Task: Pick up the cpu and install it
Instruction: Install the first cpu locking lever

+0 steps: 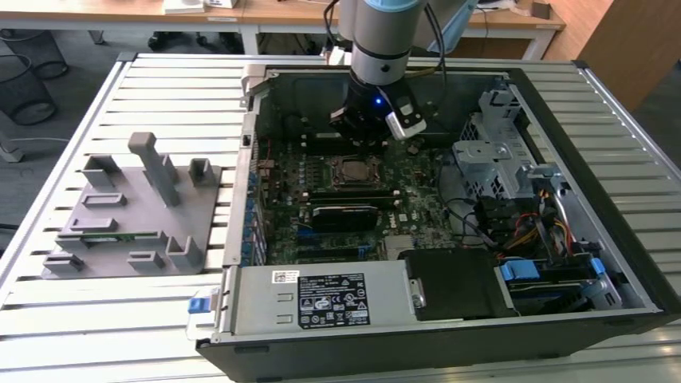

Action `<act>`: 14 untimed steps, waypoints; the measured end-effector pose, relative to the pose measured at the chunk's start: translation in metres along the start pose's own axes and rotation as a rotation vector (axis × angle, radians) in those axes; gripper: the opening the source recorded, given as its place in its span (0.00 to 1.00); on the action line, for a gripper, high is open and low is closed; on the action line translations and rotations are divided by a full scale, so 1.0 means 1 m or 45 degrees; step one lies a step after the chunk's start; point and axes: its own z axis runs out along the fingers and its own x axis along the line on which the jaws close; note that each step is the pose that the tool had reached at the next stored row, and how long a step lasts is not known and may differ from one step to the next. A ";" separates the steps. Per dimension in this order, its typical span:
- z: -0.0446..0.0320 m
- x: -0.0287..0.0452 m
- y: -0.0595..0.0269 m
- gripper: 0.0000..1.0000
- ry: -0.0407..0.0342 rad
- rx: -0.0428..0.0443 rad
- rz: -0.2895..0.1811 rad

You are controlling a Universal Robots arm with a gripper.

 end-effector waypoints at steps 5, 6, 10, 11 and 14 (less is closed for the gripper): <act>-0.0018 -0.0005 0.0002 0.11 0.0005 0.000 0.000; -0.0019 -0.0008 0.0001 0.11 0.0014 0.000 0.000; -0.0014 -0.0028 -0.0003 0.11 0.0069 0.000 0.001; -0.0011 -0.0034 -0.0004 0.11 0.0083 0.000 0.001; -0.0005 -0.0043 -0.0014 0.11 0.0109 0.000 0.001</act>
